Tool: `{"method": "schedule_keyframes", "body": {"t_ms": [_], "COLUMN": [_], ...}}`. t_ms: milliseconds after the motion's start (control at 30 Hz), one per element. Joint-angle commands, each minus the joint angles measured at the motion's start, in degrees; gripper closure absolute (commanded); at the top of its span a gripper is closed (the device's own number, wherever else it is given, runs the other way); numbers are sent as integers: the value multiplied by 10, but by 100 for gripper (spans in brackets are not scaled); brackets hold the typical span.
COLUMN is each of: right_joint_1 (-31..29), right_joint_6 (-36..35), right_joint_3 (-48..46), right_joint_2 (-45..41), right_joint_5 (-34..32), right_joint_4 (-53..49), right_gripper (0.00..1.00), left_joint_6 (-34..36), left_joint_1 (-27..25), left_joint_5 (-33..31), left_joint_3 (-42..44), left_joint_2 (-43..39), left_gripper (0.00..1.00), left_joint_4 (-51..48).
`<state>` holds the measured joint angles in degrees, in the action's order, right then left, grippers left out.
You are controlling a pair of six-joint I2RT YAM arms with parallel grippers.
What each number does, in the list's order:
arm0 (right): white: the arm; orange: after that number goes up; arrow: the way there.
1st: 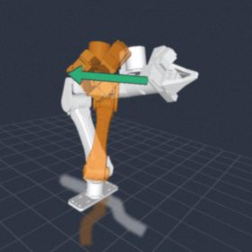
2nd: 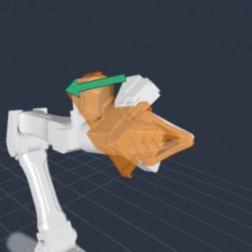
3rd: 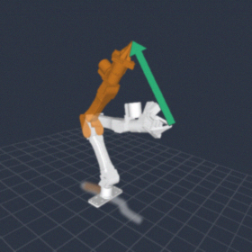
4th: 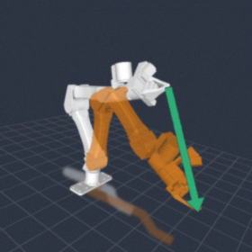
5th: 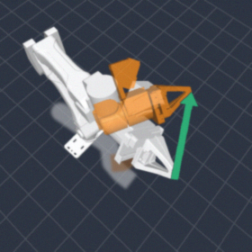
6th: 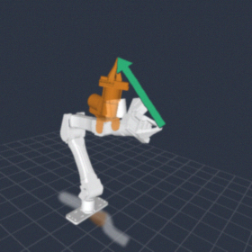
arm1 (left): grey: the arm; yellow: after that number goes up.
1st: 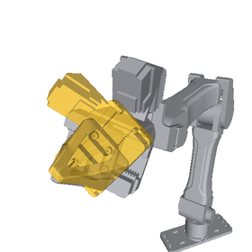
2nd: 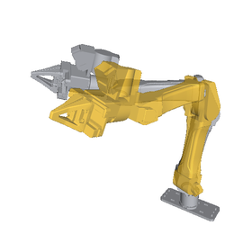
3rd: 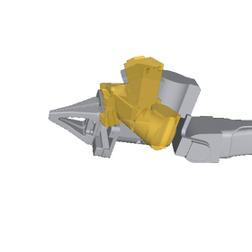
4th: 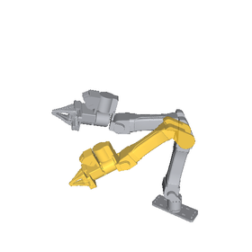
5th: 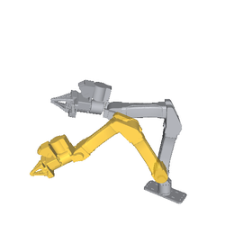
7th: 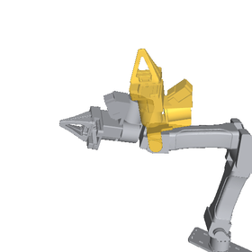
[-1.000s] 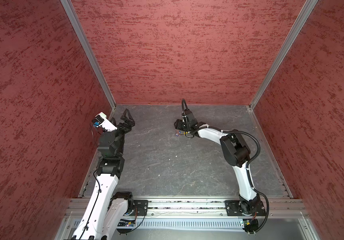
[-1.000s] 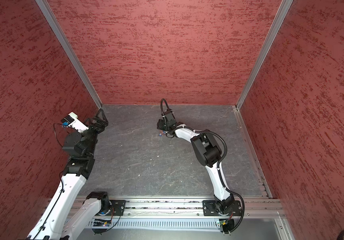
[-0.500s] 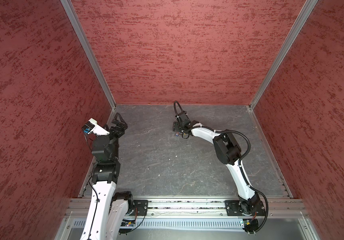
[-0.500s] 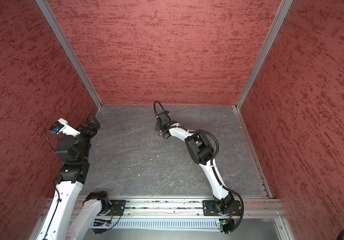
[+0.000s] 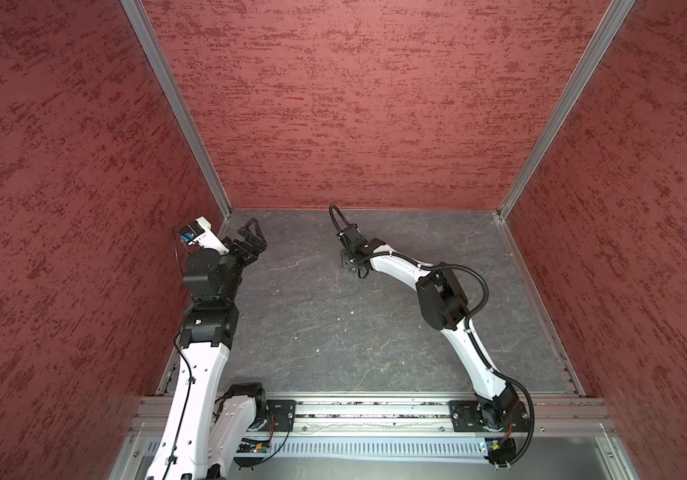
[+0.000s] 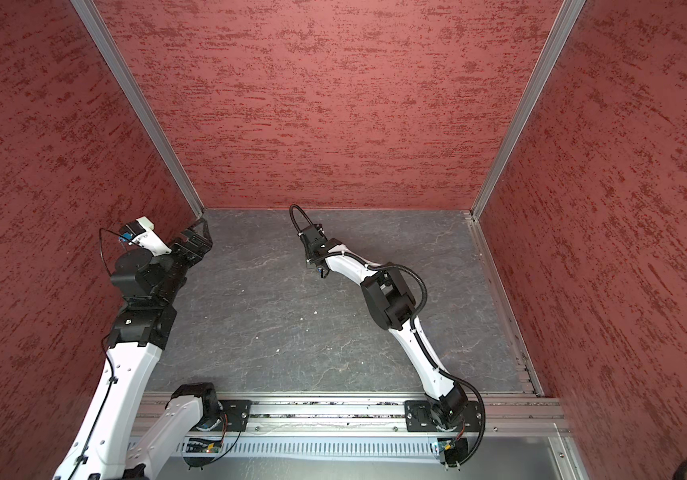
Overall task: Remove the keys from the keyring
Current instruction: 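Lower the right gripper and pinch the metal ring's edge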
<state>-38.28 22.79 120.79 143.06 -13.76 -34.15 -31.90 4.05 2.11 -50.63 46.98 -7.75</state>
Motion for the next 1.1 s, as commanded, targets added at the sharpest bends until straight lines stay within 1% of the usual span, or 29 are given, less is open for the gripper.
{"method": "schedule_keyframes", "body": {"t_ms": [0, 100, 233, 367, 567, 767, 933, 1067], "right_joint_1": [-3, -3, -8, -11, -11, -11, -9, -7], "right_joint_6": [-32, -38, -53, -61, -64, -63, -64, -71], "right_joint_3": [23, 26, 29, 45, 49, 36, -11, -74], "right_joint_2": [11, 13, 17, 28, 38, 38, 6, -37], "right_joint_5": [-34, -41, -35, -8, 30, 30, 51, 75], "right_joint_4": [-51, -58, -60, -80, -90, -91, -49, 9], "right_gripper": [49, 50, 53, 54, 60, 68, 75, 79], "left_joint_6": [-9, -26, -26, -25, -21, -17, -13, -11], "left_joint_1": [-4, -5, -9, -17, -34, -48, -57, -64], "left_joint_5": [37, 52, 96, 116, 111, 110, 112, 115], "left_joint_3": [0, 3, -3, -9, -9, -14, -15, -13], "left_joint_2": [2, 10, 35, 59, 69, 79, 81, 83], "left_gripper": [0, 1, 10, 17, 17, 16, 15, 15], "left_joint_4": [-16, -26, -37, -46, -49, -54, -53, -50]}}
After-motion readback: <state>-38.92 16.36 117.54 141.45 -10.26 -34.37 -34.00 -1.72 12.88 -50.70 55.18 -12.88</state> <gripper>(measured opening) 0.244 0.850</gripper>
